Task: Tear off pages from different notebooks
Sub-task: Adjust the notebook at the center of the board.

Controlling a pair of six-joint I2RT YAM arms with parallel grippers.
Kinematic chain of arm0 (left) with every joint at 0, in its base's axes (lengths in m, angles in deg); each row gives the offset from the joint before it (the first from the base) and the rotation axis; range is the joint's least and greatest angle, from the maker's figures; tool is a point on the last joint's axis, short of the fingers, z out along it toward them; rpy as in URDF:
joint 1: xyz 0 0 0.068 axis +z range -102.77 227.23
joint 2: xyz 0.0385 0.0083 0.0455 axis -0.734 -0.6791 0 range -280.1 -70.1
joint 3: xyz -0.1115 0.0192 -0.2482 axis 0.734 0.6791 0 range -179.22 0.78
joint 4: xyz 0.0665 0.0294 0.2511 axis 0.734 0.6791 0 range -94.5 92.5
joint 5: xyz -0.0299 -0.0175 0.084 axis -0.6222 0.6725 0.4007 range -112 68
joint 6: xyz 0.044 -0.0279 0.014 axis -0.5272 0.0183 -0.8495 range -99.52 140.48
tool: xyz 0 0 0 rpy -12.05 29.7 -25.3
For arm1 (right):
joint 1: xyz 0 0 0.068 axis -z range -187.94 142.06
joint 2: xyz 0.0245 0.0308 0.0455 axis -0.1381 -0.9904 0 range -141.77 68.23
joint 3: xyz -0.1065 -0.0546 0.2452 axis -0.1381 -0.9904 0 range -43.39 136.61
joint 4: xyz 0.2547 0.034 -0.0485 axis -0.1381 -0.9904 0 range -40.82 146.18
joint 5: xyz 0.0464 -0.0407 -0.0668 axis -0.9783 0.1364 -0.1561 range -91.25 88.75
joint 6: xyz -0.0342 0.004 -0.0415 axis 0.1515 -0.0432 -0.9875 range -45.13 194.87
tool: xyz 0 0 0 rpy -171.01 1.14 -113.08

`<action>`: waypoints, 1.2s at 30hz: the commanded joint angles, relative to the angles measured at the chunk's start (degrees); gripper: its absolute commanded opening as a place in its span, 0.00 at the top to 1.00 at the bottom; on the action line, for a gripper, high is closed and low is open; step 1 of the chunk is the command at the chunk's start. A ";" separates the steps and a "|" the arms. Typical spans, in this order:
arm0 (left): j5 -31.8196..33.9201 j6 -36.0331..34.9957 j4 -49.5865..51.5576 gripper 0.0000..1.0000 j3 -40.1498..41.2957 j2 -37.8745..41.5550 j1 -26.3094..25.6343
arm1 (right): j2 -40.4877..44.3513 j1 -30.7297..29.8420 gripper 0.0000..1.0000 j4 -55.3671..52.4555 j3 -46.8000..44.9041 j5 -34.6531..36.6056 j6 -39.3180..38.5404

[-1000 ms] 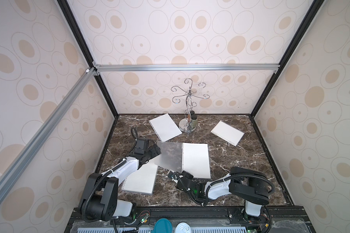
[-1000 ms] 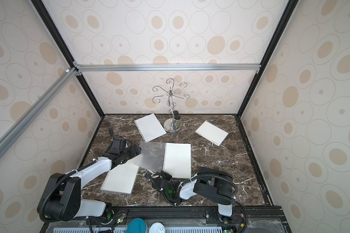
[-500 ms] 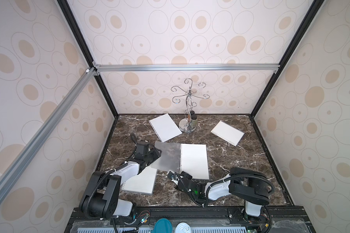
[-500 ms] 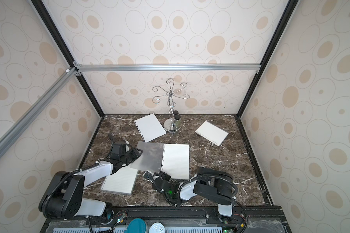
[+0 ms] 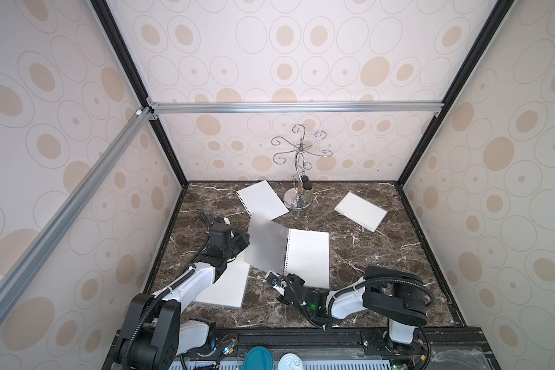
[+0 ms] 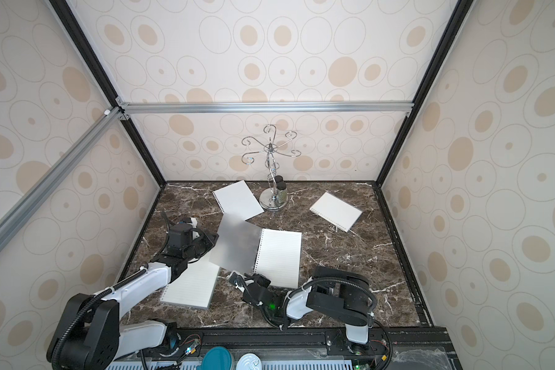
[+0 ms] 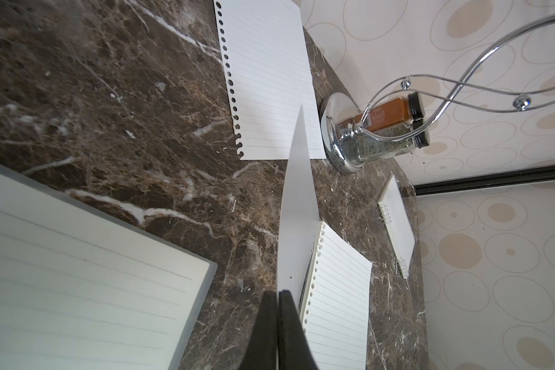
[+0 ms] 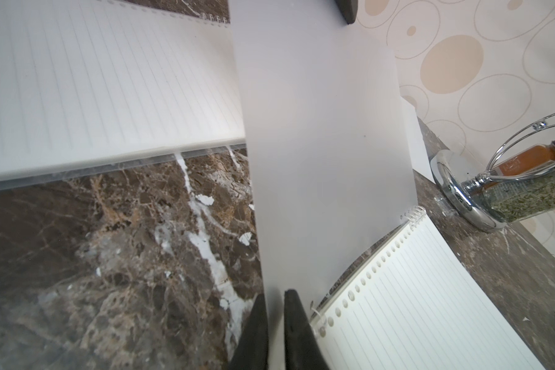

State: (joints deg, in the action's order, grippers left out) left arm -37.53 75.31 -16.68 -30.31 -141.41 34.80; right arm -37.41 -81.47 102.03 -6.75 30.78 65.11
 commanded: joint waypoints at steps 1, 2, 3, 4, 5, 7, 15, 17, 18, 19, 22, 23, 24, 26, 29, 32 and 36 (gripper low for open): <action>-0.80 0.46 -1.88 0.91 0.18 -0.23 0.03 | 0.18 -0.32 0.91 1.92 -0.78 -0.73 0.53; -0.98 0.38 -1.80 0.87 0.07 -0.60 0.08 | 0.12 -0.40 0.93 2.05 -0.85 -0.82 0.61; -0.93 0.28 -1.66 0.79 -0.11 -0.91 0.03 | 0.18 -0.43 0.94 2.24 -0.87 -0.99 0.58; -0.99 0.15 -1.45 0.72 -0.27 -1.34 0.03 | 0.18 -0.39 0.97 2.42 -0.95 -1.14 0.57; -0.95 0.05 -1.33 0.65 -0.44 -1.61 0.04 | 0.18 -0.46 0.99 2.64 -1.09 -1.26 0.54; -0.98 -0.32 -1.20 0.50 -0.87 -2.36 0.01 | 0.18 -0.47 1.00 3.72 -1.61 -1.69 0.53; 1.91 -3.18 3.38 0.46 -5.53 -5.01 0.29 | 0.09 -1.08 1.00 7.92 -3.90 -2.05 -0.53; 1.91 -3.39 4.22 0.47 -6.45 -5.61 0.94 | 0.00 -1.17 1.00 8.74 -4.30 -1.94 -0.51; 1.50 -3.47 4.35 0.47 -6.82 -6.00 1.57 | -0.09 -1.23 1.00 9.31 -4.55 -1.82 -0.50; 0.61 -3.49 4.20 0.47 -6.96 -6.40 2.46 | -0.09 -1.26 1.00 10.01 -4.93 -1.71 -0.44; -4.07 -3.31 3.53 0.49 -7.48 -7.89 5.52 | 0.08 -1.26 1.00 11.78 -5.92 -1.80 -0.42; -5.05 -3.58 3.59 0.48 -7.81 -8.25 6.11 | 0.17 -1.24 1.00 11.87 -5.97 -1.88 -0.46; -5.52 -4.02 4.21 0.47 -8.28 -8.48 6.17 | 0.23 -1.32 1.00 12.03 -6.12 -1.92 -0.52; -7.39 -5.43 5.57 0.43 -9.47 -9.54 6.16 | 0.18 -1.34 1.00 12.16 -6.14 -1.99 -0.53; -10.30 -7.08 7.79 0.45 -10.93 -12.22 6.18 | -0.04 -1.35 1.00 12.43 -5.87 -2.32 -0.55; -14.20 -6.49 5.37 0.48 -9.85 -13.59 6.13 | -0.48 -1.39 1.00 12.50 -5.42 -2.50 -0.61; -14.87 -5.95 3.66 0.53 -8.81 -12.45 6.13 | -0.61 -1.52 1.00 12.78 -5.39 -2.50 -0.84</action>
State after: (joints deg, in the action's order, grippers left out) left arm -49.70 70.15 -11.70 -38.99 -154.98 40.90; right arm -37.50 -82.24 112.13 -12.35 28.90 64.93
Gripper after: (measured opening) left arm 0.477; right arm 0.042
